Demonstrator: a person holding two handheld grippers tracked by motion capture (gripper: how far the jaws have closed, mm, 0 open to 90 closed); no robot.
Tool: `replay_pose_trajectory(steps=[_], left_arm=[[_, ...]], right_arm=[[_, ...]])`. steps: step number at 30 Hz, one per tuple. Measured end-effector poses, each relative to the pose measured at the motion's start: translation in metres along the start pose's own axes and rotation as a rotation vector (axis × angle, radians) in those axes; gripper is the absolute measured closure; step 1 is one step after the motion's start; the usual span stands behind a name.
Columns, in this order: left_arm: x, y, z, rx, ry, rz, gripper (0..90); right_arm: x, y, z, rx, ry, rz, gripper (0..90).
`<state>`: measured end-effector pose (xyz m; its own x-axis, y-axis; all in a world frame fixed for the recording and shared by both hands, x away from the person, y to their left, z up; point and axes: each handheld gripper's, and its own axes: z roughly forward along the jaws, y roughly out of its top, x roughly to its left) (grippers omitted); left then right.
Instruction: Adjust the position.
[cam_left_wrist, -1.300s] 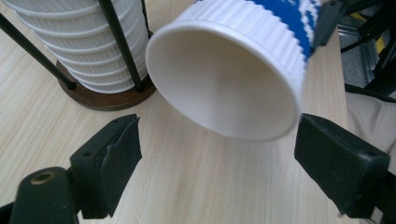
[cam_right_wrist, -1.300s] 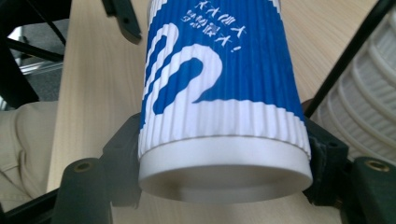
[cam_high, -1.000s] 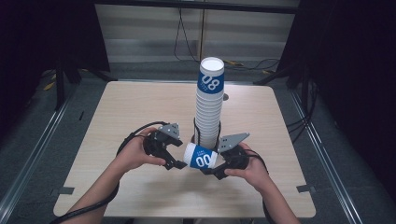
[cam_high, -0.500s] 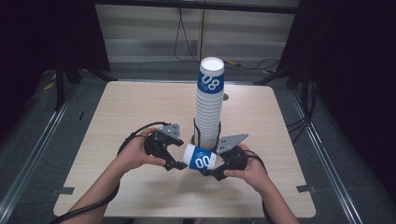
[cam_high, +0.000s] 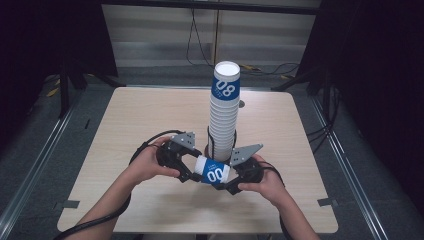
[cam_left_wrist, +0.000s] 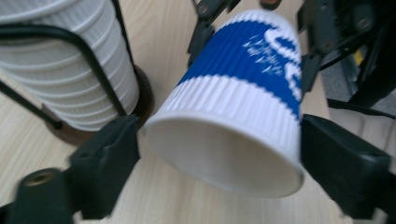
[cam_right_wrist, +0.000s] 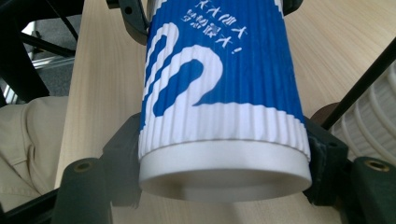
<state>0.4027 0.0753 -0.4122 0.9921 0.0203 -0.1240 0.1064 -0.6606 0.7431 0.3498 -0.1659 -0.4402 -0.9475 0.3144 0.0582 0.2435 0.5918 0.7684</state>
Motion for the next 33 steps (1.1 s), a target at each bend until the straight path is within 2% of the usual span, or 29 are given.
replay_pose_trajectory(steps=[2,4,8,10,17,19,20,21,23,26,28,30,33], left_arm=[[-0.0005,-0.0005,0.0004,-0.004,0.001,-0.01,15.9],[0.0001,-0.0011,0.0001,0.014,-0.005,0.011,15.7],[-0.0008,-0.0032,0.0014,0.011,-0.005,-0.005,14.5],[-0.0004,-0.0041,0.002,0.018,-0.003,0.008,14.2],[-0.0017,-0.0054,0.0034,-0.001,-0.009,-0.002,13.9],[-0.0004,-0.0049,0.0017,0.015,-0.015,0.014,14.0],[-0.0005,-0.0047,0.0011,0.022,-0.014,0.015,14.1],[-0.0016,-0.005,0.0017,0.004,-0.011,0.003,14.4],[-0.0019,-0.0047,0.0015,0.002,-0.009,0.0,14.9],[-0.0018,-0.0028,-0.0001,0.023,-0.008,0.015,15.7],[-0.0035,-0.002,-0.0007,0.016,-0.002,0.0,16.3],[-0.0033,-0.0006,-0.0023,0.026,0.002,0.015,16.7],[-0.0048,0.0009,-0.0031,0.028,0.012,0.014,17.5]], right_arm=[[0.0,0.0003,-0.0002,0.001,-0.002,-0.002,29.3],[0.0002,0.0005,-0.0003,0.001,-0.001,-0.004,29.3],[0.0008,0.0009,-0.0006,0.0,-0.003,-0.005,29.3],[0.0005,0.001,-0.0011,-0.007,-0.005,-0.006,29.3],[0.001,0.0013,-0.0017,-0.015,0.0,-0.011,29.3],[0.0012,0.0014,-0.0015,-0.017,0.003,-0.012,29.3],[0.0012,0.0015,-0.0016,-0.018,0.001,-0.013,29.3],[0.0011,0.0015,-0.0016,-0.019,0.002,-0.013,29.4],[0.0011,0.0014,-0.0015,-0.023,0.003,-0.009,29.4],[0.0012,0.0009,-0.0012,-0.025,0.007,-0.007,29.4],[0.001,0.0004,-0.0006,-0.028,0.01,-0.003,29.3],[0.0009,0.0002,0.0,-0.034,0.015,0.009,29.2],[0.0008,-0.0001,0.0005,-0.038,0.018,0.014,29.0]])
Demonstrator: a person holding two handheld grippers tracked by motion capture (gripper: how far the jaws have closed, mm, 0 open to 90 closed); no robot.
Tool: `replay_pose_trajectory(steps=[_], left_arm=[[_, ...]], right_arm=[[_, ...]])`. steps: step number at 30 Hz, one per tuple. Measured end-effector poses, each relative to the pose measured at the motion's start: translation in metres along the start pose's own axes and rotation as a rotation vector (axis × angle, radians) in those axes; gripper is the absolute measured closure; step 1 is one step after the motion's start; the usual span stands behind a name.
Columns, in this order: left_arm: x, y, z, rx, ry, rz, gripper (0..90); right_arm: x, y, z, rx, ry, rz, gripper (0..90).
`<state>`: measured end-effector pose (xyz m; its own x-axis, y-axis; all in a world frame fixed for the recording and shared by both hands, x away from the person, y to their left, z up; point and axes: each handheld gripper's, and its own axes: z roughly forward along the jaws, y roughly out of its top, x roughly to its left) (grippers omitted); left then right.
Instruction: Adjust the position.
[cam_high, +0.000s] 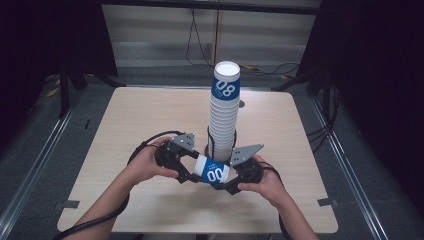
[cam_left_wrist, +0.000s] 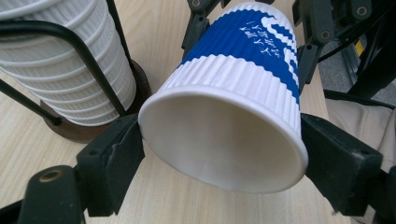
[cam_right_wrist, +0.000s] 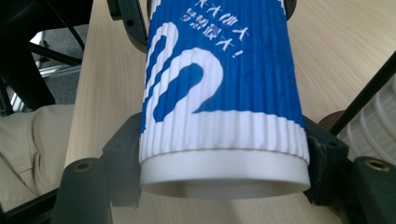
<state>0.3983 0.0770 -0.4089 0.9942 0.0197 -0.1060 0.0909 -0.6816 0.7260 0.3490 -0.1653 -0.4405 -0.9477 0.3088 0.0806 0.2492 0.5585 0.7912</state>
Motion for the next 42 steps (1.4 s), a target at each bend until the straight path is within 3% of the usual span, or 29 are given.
replay_pose_trajectory(steps=[9,11,13,16,17,20,22,25,28,31,42], left_arm=[[-0.001,0.002,-0.003,0.057,0.01,0.01,20.1],[-0.001,0.002,-0.003,0.076,0.024,0.013,20.6],[0.0,0.002,-0.004,0.11,0.01,0.011,20.9],[-0.002,0.002,-0.005,0.103,0.029,-0.001,21.5],[0.0,0.003,-0.007,0.118,0.017,0.001,21.8],[-0.001,0.003,-0.008,0.12,0.041,-0.005,22.4],[-0.001,0.003,-0.009,0.152,0.054,0.0,22.4],[0.002,0.005,-0.013,0.186,0.029,0.001,22.3],[0.0,0.005,-0.013,0.206,0.072,-0.001,22.3],[0.001,0.004,-0.014,0.239,0.082,-0.003,22.3],[0.002,0.002,-0.012,0.289,0.095,-0.01,22.2]], right_arm=[[0.0,-0.002,0.002,-0.003,-0.011,0.015,22.1],[0.0,-0.002,0.003,0.004,-0.015,0.013,21.9],[0.0,-0.002,0.003,0.006,-0.015,0.018,20.4],[0.0,-0.003,0.004,0.013,-0.018,0.015,19.7],[0.0,-0.004,0.004,0.014,-0.018,0.018,19.2],[0.0,-0.004,0.004,0.021,-0.021,0.023,18.0],[0.0,-0.004,0.003,0.022,-0.024,0.019,16.9],[-0.001,-0.005,0.002,0.033,-0.031,0.015,16.7],[-0.001,-0.007,0.002,0.05,-0.041,0.009,16.4],[-0.002,-0.009,0.002,0.057,-0.043,0.015,16.4],[-0.002,-0.012,0.001,0.06,-0.052,0.021,15.9]])
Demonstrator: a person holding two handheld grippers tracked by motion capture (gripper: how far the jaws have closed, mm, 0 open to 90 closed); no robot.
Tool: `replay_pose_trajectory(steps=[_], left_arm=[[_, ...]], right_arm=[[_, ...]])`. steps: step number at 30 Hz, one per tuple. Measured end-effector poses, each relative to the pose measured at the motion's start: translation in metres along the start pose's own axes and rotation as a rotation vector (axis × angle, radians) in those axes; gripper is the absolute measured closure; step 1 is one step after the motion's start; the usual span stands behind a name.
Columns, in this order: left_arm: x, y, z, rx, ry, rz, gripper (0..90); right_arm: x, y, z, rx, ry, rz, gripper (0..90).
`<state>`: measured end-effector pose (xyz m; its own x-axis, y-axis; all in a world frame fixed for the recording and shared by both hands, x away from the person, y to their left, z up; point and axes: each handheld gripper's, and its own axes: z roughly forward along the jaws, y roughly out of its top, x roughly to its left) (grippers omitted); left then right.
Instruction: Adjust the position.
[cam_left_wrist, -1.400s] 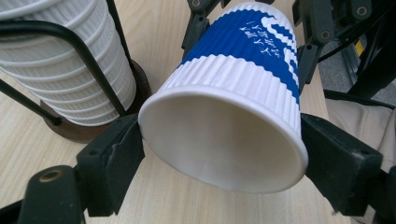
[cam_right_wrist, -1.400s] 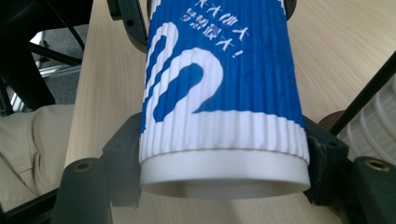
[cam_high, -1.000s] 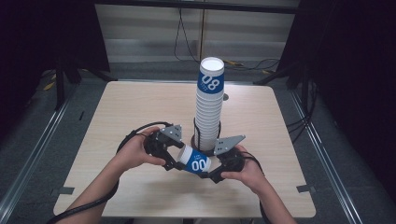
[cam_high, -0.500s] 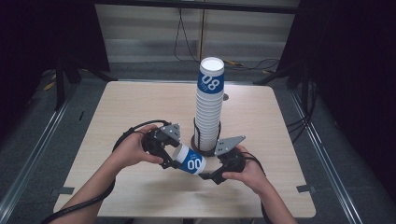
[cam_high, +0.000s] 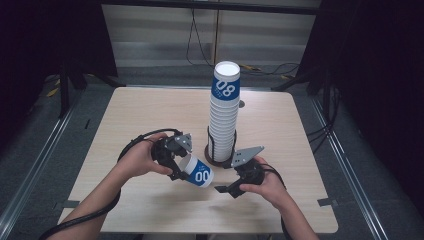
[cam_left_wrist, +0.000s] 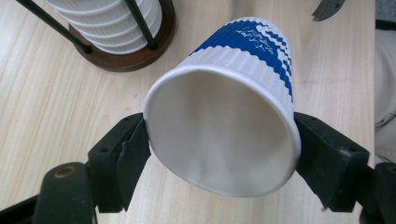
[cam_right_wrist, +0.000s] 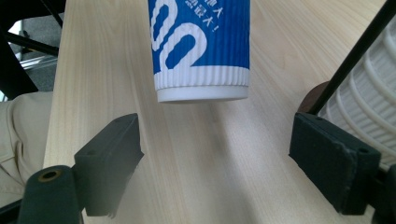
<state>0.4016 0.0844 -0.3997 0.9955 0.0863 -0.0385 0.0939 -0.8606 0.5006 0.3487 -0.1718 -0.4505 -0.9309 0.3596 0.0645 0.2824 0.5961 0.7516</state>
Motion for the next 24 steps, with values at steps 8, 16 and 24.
replay_pose_trajectory(steps=[8,16,24], left_arm=[[0.0,0.003,0.001,0.06,0.01,0.016,22.1],[-0.001,0.008,0.005,0.096,0.002,0.046,21.9],[-0.004,0.014,0.008,0.117,0.014,0.065,21.8]], right_arm=[[0.002,0.0,0.004,-0.021,0.008,0.012,17.4],[0.005,0.003,0.014,-0.015,0.011,-0.012,22.0],[0.006,0.006,0.018,-0.013,0.016,0.006,21.8]])
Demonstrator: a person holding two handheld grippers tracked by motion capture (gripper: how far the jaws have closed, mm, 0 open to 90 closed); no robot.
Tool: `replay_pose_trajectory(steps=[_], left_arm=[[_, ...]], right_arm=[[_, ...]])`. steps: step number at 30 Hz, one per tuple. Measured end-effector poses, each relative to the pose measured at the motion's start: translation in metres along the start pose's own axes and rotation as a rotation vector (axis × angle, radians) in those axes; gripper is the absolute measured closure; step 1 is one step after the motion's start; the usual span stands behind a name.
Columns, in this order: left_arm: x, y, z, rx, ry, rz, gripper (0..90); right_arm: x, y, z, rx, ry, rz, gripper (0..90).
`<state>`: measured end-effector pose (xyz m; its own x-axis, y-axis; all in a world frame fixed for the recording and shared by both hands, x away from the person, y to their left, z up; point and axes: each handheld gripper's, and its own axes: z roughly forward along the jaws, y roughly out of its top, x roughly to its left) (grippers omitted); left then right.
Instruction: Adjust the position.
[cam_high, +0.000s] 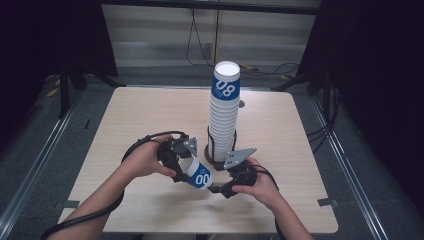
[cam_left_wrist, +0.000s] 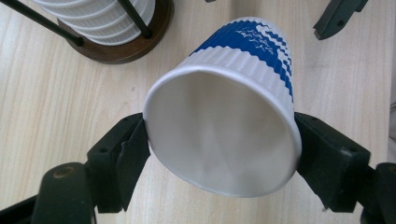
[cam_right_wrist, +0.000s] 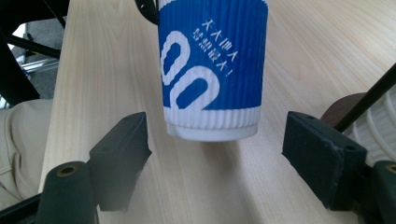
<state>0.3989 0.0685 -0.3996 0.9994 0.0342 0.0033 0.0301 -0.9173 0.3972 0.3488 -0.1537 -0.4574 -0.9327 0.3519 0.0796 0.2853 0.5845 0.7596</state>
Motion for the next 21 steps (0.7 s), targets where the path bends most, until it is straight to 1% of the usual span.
replay_pose_trajectory(steps=[1,3,4,5,7,9,11,13,15,17,18,19,21], left_arm=[[0.0,0.001,0.0,-0.002,-0.001,0.003,21.8],[-0.001,0.002,0.001,-0.005,-0.002,-0.003,21.8],[0.0,0.003,0.001,-0.005,-0.005,0.007,21.8],[0.0,0.004,0.001,0.0,0.0,0.006,21.8],[-0.001,0.005,0.003,-0.007,0.001,0.004,21.8],[-0.002,0.005,0.003,-0.002,-0.003,0.005,21.8],[-0.002,0.006,0.004,-0.012,0.0,0.009,21.7],[-0.002,0.007,0.004,-0.01,-0.002,0.011,21.7],[-0.002,0.007,0.004,-0.008,-0.004,0.012,21.7],[-0.002,0.007,0.004,-0.011,-0.01,0.01,21.6],[-0.002,0.007,0.004,-0.011,-0.009,0.009,21.6],[-0.002,0.007,0.004,-0.015,-0.008,0.005,21.6],[-0.001,0.006,0.004,-0.017,-0.002,0.001,21.5]], right_arm=[[0.0,0.0,0.001,0.002,-0.001,-0.002,21.7],[0.0,0.001,0.003,0.0,-0.001,-0.001,21.6],[0.001,0.001,0.004,-0.001,0.003,0.003,21.6],[0.0,0.001,0.005,0.001,0.001,-0.005,21.6],[0.001,0.002,0.007,0.0,0.003,-0.003,21.6],[0.001,0.003,0.008,0.0,-0.001,-0.001,21.7],[0.001,0.003,0.01,-0.004,-0.006,-0.003,22.1],[0.0,0.004,0.012,-0.008,0.001,0.003,22.9],[0.001,0.004,0.014,-0.005,-0.001,-0.005,23.3],[0.001,0.005,0.016,-0.001,-0.004,-0.006,25.8],[0.001,0.005,0.017,0.001,-0.011,-0.013,28.0],[0.002,0.004,0.018,0.006,-0.008,-0.015,29.5],[0.001,0.003,0.02,0.018,-0.01,-0.015,29.1]])
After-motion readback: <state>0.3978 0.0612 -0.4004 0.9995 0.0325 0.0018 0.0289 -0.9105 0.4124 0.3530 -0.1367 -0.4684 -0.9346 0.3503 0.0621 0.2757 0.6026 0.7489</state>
